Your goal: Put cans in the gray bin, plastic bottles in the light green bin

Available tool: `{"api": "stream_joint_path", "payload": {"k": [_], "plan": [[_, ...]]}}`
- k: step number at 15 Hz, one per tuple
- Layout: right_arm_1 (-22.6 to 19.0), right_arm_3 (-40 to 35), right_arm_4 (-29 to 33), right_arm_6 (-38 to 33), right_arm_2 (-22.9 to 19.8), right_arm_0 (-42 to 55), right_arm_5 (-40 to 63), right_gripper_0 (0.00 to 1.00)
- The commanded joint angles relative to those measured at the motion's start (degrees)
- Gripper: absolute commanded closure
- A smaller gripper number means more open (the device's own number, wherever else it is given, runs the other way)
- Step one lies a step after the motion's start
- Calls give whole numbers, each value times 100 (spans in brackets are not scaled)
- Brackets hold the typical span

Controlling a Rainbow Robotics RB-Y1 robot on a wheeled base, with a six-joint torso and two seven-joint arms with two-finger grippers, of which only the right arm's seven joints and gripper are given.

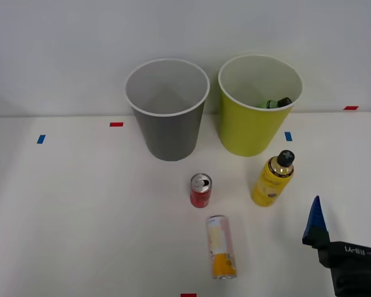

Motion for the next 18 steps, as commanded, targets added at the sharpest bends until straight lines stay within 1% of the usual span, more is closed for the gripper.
{"api": "stream_joint_path", "payload": {"k": [1, 3, 4, 5, 8, 10, 11, 13, 15, 16, 18], "plan": [[117, 827, 1357, -1182, 200, -71, -680, 0], [231, 950, 2359, -1753, 42, 105, -671, 0], [337, 985, 3106, -2210, -99, 254, -671, 0], [416, 985, 3572, -2588, -169, 386, -680, 0], [609, 985, 4661, -3546, -389, 667, -724, 0], [680, 985, 5145, -3968, -468, 790, -750, 0], [715, 985, 5523, -4197, -521, 860, -750, 0], [671, 985, 6059, -4557, -529, 896, -759, 0], [662, 985, 6674, -4829, -573, 904, -988, 0], [662, 985, 6841, -4988, -573, 922, -1111, 0], [688, 985, 6955, -4944, -556, 1010, -1313, 0]]}}
